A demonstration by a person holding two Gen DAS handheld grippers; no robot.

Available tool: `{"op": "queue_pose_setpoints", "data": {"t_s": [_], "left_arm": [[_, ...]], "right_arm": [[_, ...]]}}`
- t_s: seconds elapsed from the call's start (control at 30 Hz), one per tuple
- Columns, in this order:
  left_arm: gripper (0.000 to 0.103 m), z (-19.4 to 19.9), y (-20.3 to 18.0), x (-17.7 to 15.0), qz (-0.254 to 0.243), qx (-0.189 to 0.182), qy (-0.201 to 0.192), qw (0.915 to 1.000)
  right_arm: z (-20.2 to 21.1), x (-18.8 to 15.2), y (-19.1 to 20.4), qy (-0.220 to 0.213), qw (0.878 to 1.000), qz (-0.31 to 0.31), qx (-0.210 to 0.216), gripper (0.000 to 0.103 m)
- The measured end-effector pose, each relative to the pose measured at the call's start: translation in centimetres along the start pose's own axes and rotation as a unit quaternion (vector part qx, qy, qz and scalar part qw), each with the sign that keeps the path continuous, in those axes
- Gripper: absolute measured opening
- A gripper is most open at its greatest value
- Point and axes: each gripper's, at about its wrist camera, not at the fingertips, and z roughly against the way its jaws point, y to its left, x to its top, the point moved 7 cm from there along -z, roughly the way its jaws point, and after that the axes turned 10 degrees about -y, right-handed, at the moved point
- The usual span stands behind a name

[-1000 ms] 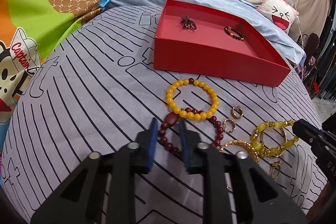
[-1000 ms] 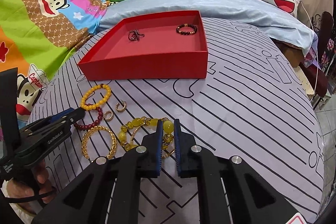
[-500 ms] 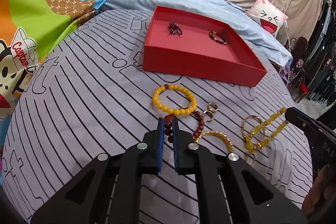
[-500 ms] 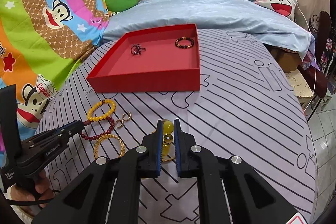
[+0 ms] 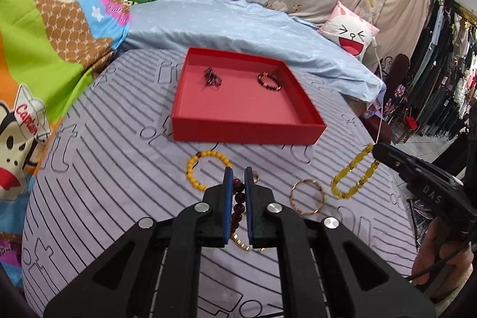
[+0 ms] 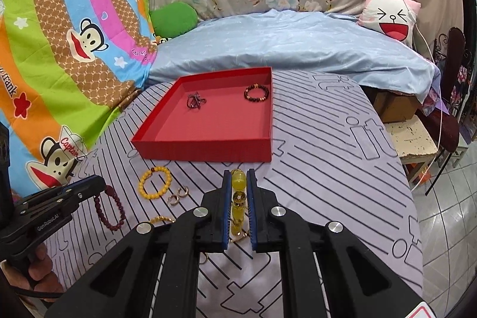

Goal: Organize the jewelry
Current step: 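Carry both bracelets into the red tray and open both tools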

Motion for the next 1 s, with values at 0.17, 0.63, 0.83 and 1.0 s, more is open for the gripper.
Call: {"op": "queue_pose_setpoints", "data": {"t_s": [0.17,0.63,0.83,1.0], "left_arm": [[0.007,-0.5,-1.8,4.7,-0.022,-0.026,-0.028,0.9990],[0.007,-11.0,-2.8,14.1,0.004,-0.100,-0.046,0.9939],[0.007,-18.3,0.5,12.3,0.009,-0.074,0.007,0.9972],[0.007,-21.6,3.2,9.3,-0.022,-0.017,0.042,0.9987]], "right_arm": [[-0.7,3.2,0.4,-0.019,1.000,0.014,0.012,0.009],[-12.5,10.8,2.7,-0.003,0.996,-0.010,0.087,0.009],[-19.5,8.6,3.0,0.058,0.993,-0.030,0.102,0.009],[-22.5,6.8,1.7,0.082,0.995,-0.001,0.051,0.009]]}}
